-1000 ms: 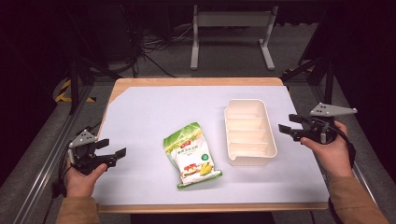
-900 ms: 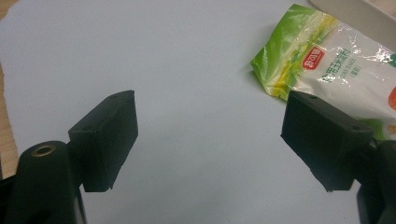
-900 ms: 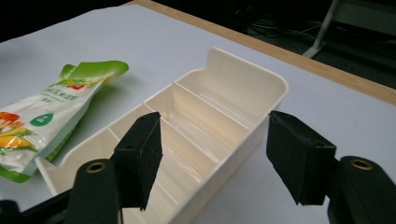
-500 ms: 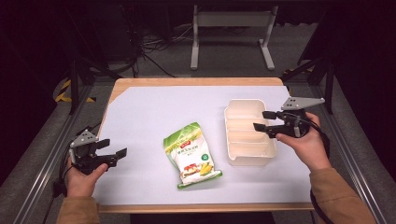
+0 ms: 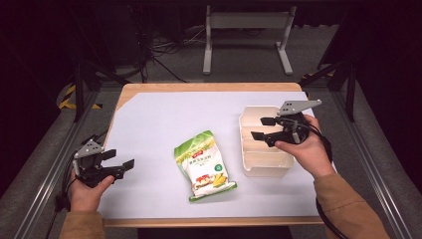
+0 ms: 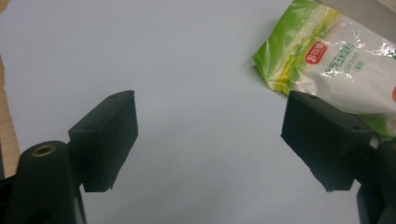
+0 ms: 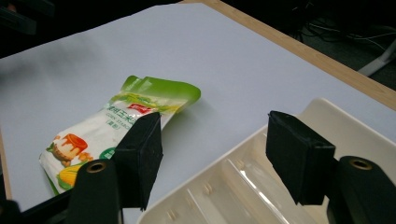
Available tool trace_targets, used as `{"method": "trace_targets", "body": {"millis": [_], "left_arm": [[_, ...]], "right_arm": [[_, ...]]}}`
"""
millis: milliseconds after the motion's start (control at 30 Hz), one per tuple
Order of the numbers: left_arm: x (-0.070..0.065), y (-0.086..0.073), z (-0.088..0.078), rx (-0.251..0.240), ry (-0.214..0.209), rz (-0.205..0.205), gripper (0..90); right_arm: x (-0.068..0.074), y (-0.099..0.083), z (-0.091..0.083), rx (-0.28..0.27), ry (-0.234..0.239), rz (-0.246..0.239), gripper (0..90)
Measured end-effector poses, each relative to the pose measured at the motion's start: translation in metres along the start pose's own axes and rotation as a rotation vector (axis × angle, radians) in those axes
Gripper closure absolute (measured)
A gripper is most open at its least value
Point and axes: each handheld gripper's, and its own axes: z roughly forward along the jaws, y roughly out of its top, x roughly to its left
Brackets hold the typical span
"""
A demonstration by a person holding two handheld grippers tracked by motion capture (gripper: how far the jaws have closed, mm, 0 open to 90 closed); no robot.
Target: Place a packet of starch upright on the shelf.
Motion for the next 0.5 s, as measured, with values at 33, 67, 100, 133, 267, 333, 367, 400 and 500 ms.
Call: {"method": "trace_targets", "body": {"millis": [33, 67, 100, 133, 267, 333, 367, 400, 500], "left_arm": [[0.0, 0.0, 0.0, 0.004, -0.001, -0.003, 19.2], [0.001, -0.001, -0.001, 0.006, 0.004, 0.005, 19.2], [0.0, -0.001, -0.001, 0.007, 0.004, 0.001, 19.2], [0.001, -0.002, -0.002, 0.005, 0.005, -0.004, 19.2], [0.001, -0.003, -0.004, 0.003, 0.006, -0.01, 19.2], [0.002, -0.004, -0.005, 0.004, 0.01, -0.007, 19.2], [0.002, -0.005, -0.005, 0.002, 0.009, -0.009, 19.2], [0.002, -0.004, -0.005, 0.003, 0.009, -0.009, 19.2], [0.002, -0.004, -0.004, 0.006, 0.008, -0.012, 19.2]], "right_arm": [[0.002, 0.002, 0.003, 0.003, 0.003, -0.008, 36.0], [0.003, 0.004, 0.005, 0.005, 0.006, -0.011, 35.9], [0.004, 0.006, 0.008, 0.005, 0.01, -0.011, 35.9], [0.006, 0.007, 0.01, 0.005, 0.014, -0.011, 35.9], [0.011, 0.013, 0.019, 0.014, 0.03, -0.017, 35.7], [0.014, 0.016, 0.024, 0.022, 0.034, -0.028, 35.7], [0.016, 0.018, 0.029, 0.024, 0.038, -0.032, 35.7], [0.018, 0.02, 0.031, 0.027, 0.041, -0.037, 35.8], [0.021, 0.023, 0.037, 0.03, 0.047, -0.045, 35.7]]}}
